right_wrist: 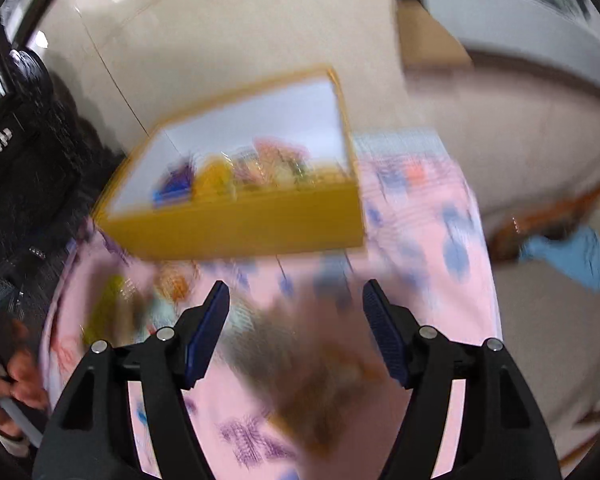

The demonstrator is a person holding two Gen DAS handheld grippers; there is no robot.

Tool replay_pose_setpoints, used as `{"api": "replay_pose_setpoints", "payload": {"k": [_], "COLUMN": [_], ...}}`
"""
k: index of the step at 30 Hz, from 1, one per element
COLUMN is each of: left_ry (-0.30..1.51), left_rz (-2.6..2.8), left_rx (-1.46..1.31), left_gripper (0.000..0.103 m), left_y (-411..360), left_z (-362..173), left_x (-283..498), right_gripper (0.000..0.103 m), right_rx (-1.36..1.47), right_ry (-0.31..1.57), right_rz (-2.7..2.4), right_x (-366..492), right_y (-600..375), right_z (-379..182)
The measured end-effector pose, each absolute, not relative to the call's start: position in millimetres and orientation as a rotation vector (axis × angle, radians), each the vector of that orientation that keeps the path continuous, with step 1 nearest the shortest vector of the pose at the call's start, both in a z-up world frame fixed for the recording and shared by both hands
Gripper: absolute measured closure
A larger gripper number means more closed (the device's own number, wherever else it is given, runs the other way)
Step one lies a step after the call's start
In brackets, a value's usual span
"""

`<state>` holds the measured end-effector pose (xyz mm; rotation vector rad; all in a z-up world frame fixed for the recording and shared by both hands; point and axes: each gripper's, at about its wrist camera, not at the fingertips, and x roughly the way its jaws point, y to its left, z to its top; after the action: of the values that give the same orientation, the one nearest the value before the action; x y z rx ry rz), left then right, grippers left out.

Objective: Organize snacks
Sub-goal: 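Grasp the tan peanut bag with the right tool while the left tool grasps the white-ball packet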

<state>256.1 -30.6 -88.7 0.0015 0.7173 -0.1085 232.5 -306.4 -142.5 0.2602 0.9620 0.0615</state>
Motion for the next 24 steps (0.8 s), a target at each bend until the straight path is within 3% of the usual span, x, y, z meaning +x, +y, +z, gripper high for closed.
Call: {"api": "replay_pose_setpoints", "payload": {"k": [7, 15, 20, 24], "left_ry": [0.766, 0.826, 0.884, 0.909], "left_rz": [-0.116, -0.111, -0.16, -0.2], "left_rx": [0.02, 0.08, 0.128, 0.145], "left_gripper": [0.007, 0.007, 0.007, 0.007], "left_y": [-20, -8, -17, -32], "left_z": [-115, -151, -173, -187], "left_x": [209, 165, 144, 138], "right_gripper": [0.033, 0.032, 0.053, 0.061], "right_rx": [0.394, 0.293, 0.213, 0.231], "right_ry": [1.08, 1.062, 1.019, 1.01], "right_rz": [-0.051, -0.079, -0.063, -0.03], "right_x": [202, 212, 200, 177], "right_y": [-304, -279, -277, -282], "right_z": [-204, -222, -222, -220]}}
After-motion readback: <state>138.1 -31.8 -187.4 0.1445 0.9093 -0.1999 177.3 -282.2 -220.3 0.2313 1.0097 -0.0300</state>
